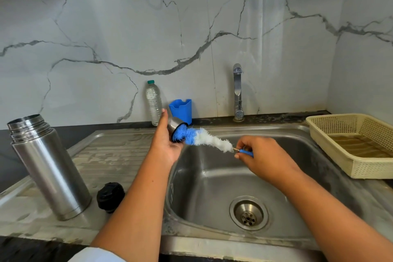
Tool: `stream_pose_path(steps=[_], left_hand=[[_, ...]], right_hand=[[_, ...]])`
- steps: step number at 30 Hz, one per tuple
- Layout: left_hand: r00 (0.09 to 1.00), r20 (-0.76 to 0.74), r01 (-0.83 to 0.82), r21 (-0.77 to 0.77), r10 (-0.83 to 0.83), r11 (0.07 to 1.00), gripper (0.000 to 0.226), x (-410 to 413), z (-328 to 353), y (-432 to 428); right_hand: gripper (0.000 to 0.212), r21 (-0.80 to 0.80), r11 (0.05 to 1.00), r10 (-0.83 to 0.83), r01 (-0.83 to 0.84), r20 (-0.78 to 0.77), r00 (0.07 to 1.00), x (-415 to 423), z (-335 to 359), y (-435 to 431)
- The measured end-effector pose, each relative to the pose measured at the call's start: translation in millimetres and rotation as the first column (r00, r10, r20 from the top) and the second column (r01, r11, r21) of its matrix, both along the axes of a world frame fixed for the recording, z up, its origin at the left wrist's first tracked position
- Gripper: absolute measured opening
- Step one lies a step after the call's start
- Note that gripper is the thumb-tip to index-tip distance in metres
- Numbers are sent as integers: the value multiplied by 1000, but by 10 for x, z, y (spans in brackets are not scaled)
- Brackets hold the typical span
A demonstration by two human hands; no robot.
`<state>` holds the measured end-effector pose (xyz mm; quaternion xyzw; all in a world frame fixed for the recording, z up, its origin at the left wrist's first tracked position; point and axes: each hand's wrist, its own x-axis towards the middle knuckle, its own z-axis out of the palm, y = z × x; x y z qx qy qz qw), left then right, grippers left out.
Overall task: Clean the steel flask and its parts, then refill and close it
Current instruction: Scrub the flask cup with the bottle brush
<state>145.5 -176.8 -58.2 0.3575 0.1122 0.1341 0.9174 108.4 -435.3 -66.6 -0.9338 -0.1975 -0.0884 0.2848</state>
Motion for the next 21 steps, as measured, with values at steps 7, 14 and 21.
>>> stream_pose_path(steps=[7, 14, 21], left_hand=[[998, 11, -55, 7, 55, 998, 62, -4, 21, -59], [994, 90, -64, -23, 66, 998, 73, -28, 50, -48], [992, 75, -104, -8, 104, 995, 92, 0, 44, 4]], right_hand=[[29, -125, 990, -53, 69, 124, 991, -69, 78, 25], [42, -83, 990, 116, -118, -35, 993, -134, 107, 99], [41, 78, 978, 204, -193, -173, 964, -141, 86, 78]])
